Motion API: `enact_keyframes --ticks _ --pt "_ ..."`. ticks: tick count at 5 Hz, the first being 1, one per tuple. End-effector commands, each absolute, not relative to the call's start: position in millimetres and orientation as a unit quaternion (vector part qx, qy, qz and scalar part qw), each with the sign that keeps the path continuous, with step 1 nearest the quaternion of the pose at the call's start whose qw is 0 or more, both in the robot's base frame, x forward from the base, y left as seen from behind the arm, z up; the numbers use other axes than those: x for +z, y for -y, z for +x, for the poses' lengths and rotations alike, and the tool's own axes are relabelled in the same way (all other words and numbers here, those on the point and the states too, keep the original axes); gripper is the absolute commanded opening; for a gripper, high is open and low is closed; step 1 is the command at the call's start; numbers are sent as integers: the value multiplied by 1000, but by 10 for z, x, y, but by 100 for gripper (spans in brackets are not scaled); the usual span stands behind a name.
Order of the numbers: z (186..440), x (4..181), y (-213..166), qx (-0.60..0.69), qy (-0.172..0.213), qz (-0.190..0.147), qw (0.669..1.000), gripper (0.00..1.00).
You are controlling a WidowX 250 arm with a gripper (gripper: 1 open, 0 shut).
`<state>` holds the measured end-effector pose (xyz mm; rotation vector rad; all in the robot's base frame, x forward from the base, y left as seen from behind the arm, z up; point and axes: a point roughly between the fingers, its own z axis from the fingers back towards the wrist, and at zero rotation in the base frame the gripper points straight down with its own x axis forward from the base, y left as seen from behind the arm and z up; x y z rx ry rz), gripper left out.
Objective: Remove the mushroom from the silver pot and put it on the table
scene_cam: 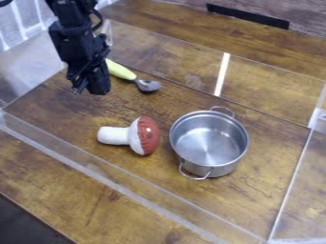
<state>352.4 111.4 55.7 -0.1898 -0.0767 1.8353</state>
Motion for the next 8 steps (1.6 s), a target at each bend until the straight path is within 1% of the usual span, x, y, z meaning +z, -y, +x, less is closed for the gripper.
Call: enact_keyframes --ticks 1,4,6,8 --pt "3677 746 -1124 790 49 -98 604 0" --pt "3571 779 -1397 829 26 -90 551 0" --pt "3512 915 -1448 852 11 -81 517 0" --pt "3433 717 -1451 865 -11 -72 496 0"
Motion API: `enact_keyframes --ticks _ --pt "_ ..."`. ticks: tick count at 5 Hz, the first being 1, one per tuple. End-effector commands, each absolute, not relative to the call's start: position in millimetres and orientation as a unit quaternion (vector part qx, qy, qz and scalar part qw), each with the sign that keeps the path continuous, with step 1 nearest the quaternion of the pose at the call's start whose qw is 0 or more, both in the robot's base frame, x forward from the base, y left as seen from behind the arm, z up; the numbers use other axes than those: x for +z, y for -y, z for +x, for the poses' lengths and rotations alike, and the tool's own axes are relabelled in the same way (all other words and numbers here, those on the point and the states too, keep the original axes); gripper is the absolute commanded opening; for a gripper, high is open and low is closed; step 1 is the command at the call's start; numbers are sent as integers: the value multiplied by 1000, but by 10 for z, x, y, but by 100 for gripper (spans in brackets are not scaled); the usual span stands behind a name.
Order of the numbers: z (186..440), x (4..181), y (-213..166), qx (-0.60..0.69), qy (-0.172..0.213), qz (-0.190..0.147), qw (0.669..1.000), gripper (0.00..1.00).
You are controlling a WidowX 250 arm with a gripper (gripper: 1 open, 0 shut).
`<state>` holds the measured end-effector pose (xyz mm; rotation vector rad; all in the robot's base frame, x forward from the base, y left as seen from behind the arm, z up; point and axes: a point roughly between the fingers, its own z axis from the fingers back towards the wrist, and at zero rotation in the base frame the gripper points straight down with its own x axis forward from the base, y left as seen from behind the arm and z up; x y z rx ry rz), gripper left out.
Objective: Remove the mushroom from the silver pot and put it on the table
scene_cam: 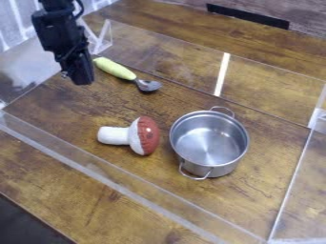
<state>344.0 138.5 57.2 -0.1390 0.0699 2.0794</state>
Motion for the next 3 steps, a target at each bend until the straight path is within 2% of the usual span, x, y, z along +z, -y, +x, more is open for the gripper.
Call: enact_keyframes --ticks 1,2,3 --pt "3457 622 -1498 878 -21 -72 473 0" --pt "3512 607 -1583 889 -37 -71 450 0" --pt "3500 754 -1675 879 -48 -69 470 0"
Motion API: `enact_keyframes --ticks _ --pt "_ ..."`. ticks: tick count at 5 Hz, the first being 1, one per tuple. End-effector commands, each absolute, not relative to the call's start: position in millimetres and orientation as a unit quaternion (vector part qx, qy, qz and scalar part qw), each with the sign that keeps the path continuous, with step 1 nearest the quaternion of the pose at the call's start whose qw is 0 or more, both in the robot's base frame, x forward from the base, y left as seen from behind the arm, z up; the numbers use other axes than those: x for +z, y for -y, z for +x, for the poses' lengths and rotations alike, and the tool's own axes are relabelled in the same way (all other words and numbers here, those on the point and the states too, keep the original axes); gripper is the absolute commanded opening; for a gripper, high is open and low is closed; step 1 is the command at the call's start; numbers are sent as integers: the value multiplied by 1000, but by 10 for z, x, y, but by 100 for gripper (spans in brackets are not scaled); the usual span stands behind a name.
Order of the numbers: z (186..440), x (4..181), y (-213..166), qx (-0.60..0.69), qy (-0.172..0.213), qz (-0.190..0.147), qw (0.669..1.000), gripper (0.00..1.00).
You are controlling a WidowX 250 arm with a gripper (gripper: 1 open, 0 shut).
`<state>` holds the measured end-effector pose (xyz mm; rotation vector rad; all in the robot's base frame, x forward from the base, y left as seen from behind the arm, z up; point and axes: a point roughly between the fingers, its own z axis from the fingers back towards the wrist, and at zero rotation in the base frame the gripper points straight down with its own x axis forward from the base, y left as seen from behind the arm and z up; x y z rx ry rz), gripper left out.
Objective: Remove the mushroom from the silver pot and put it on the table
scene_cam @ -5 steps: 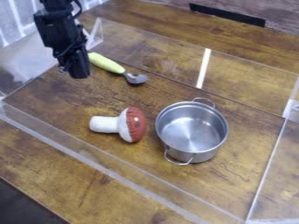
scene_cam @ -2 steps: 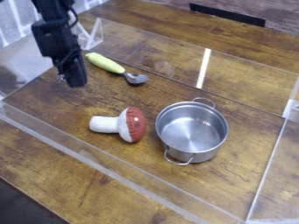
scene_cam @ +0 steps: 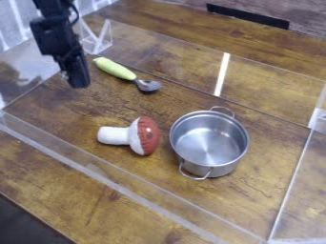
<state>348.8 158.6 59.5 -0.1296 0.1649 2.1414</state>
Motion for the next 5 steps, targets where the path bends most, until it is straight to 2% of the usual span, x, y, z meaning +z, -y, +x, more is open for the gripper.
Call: enact_keyframes --ticks 1,2,4,5 --pt "3477 894 -1741 868 -62 -65 488 0" --pt "3449 993 -1773 853 -66 -61 514 0" --pt "3537 725 -1499 858 -56 -59 508 0" --pt "3517 686 -1376 854 -62 -56 513 0"
